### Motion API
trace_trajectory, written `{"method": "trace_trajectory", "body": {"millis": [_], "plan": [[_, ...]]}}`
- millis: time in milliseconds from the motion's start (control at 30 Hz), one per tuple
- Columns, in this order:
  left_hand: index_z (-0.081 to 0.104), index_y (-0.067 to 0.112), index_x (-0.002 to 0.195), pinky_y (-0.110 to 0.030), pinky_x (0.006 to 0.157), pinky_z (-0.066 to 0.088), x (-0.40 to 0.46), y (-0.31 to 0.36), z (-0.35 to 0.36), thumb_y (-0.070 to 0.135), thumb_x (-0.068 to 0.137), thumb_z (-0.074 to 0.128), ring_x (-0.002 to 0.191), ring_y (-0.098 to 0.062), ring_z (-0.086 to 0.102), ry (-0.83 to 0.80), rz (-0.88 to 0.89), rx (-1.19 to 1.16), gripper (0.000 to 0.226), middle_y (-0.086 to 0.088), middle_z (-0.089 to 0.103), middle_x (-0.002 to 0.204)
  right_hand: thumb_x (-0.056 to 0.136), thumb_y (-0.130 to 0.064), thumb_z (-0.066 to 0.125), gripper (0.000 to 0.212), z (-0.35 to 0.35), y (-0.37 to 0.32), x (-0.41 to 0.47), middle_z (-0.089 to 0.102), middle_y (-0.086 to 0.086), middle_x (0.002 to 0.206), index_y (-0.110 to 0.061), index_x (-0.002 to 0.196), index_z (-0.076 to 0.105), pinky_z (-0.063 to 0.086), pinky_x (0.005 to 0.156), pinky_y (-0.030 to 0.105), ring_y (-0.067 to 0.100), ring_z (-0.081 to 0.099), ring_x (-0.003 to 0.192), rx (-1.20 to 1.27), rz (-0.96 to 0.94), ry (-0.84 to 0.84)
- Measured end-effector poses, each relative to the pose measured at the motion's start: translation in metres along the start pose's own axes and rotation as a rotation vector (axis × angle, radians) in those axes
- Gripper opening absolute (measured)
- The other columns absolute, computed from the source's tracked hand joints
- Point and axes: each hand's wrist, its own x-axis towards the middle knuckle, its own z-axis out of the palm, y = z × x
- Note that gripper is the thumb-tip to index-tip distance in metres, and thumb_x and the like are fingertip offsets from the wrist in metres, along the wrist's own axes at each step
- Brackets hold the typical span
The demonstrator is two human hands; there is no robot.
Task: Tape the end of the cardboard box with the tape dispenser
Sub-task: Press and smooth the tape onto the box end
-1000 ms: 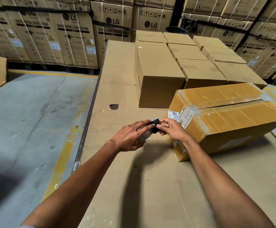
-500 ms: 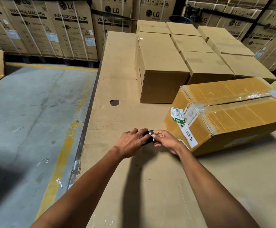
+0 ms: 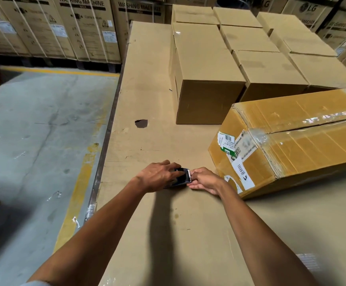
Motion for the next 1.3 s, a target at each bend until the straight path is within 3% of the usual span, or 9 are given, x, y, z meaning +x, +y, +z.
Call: {"method": "trace_trajectory", "body": {"millis": [167, 267, 333, 433, 633, 733, 900, 1100, 1300], "plan": [[0.051, 0.031, 0.155, -0.045, 0.091, 0.061, 0.01, 0.002, 0.0, 0.045, 0.103, 0.065, 0.13, -0.027, 0.059, -0.044, -0.024, 0.019, 0.055, 0.0, 0.049, 0.163, 0.106, -0.005, 0.04, 0.029, -0.009, 0.005, 0.02, 0.059, 0.011, 0.092, -0.002, 0.098, 0.067, 0.052, 0.077, 0.031, 0.022, 0.061, 0.08, -0.296, -0.001, 0.108], [0.049, 0.032, 0.156, -0.044, 0.101, 0.054, 0.011, 0.006, -0.001, 0.053, 0.105, 0.06, 0.138, -0.027, 0.055, -0.049, -0.025, 0.037, 0.057, 0.001, 0.046, 0.165, 0.101, -0.014, 0.046, 0.028, -0.013, -0.006, 0.011, 0.065, 0.008, 0.095, -0.009, 0.101, 0.074, 0.05, 0.084, 0.035, 0.023, 0.062, 0.086, -0.484, -0.037, 0.168], [0.047, 0.03, 0.158, -0.044, 0.106, 0.048, 0.011, 0.009, -0.005, 0.067, 0.095, 0.066, 0.142, -0.026, 0.052, -0.05, -0.034, 0.078, 0.075, 0.001, 0.044, 0.167, 0.105, -0.019, 0.047, 0.03, -0.014, -0.023, -0.004, 0.073, 0.008, 0.108, -0.014, 0.112, 0.076, 0.05, 0.097, 0.035, 0.027, 0.066, 0.104, -0.638, -0.115, 0.227], [0.044, 0.025, 0.161, -0.045, 0.109, 0.045, 0.016, 0.021, -0.021, 0.076, 0.097, 0.055, 0.145, -0.027, 0.05, 0.065, -0.074, 0.074, 0.083, -0.001, 0.046, 0.167, 0.107, -0.015, 0.047, 0.033, -0.014, -0.051, -0.026, 0.071, 0.011, 0.133, -0.014, 0.127, 0.073, 0.047, 0.111, 0.037, 0.032, 0.06, 0.129, -0.781, -0.302, 0.395], [0.042, 0.011, 0.156, -0.048, 0.102, 0.048, 0.051, 0.086, -0.061, 0.052, 0.114, 0.038, 0.134, -0.037, 0.054, 0.385, -0.18, -0.271, 0.06, -0.013, 0.054, 0.155, 0.106, -0.013, 0.051, 0.031, -0.027, -0.095, -0.109, 0.07, 0.012, 0.123, -0.011, 0.128, 0.073, 0.057, 0.097, 0.039, 0.029, 0.068, 0.109, -0.849, -0.764, 0.702], [0.031, 0.009, 0.165, -0.045, 0.122, 0.039, 0.072, 0.123, -0.076, 0.047, 0.117, 0.033, 0.152, -0.031, 0.042, 0.487, -0.195, -0.473, 0.062, -0.014, 0.041, 0.169, 0.104, -0.012, 0.054, 0.033, -0.046, -0.103, -0.151, 0.07, 0.008, 0.126, -0.014, 0.133, 0.071, 0.059, 0.091, 0.039, 0.026, 0.067, 0.112, -0.922, -0.894, 0.824], [0.005, 0.016, 0.174, -0.029, 0.135, 0.005, 0.102, 0.191, -0.097, 0.049, 0.117, 0.025, 0.167, -0.01, 0.002, 0.565, -0.24, -0.811, 0.069, -0.002, 0.004, 0.183, 0.104, -0.01, 0.046, 0.049, -0.104, -0.09, -0.182, 0.058, 0.001, 0.156, -0.019, 0.151, 0.058, 0.039, 0.123, 0.041, 0.021, 0.047, 0.149, -1.056, -0.768, 0.813], [-0.005, 0.026, 0.173, -0.038, 0.136, -0.003, 0.141, 0.233, -0.095, 0.06, 0.112, 0.014, 0.164, 0.0, -0.013, 0.605, -0.334, -1.076, 0.072, 0.01, -0.014, 0.179, 0.113, -0.03, 0.03, 0.056, -0.155, -0.054, -0.191, 0.019, -0.015, 0.174, -0.033, 0.168, 0.019, 0.012, 0.132, 0.054, 0.014, 0.009, 0.164, -1.222, -0.581, 0.545], [-0.006, 0.032, 0.173, -0.045, 0.136, -0.001, 0.158, 0.254, -0.075, 0.071, 0.108, 0.012, 0.162, 0.006, -0.012, 0.623, -0.506, -1.214, 0.078, 0.017, -0.011, 0.179, 0.111, -0.038, 0.024, 0.058, -0.153, -0.046, -0.184, 0.011, -0.019, 0.174, -0.036, 0.168, 0.011, 0.003, 0.133, 0.053, 0.014, 0.004, 0.164, -1.225, -0.58, 0.625]]}}
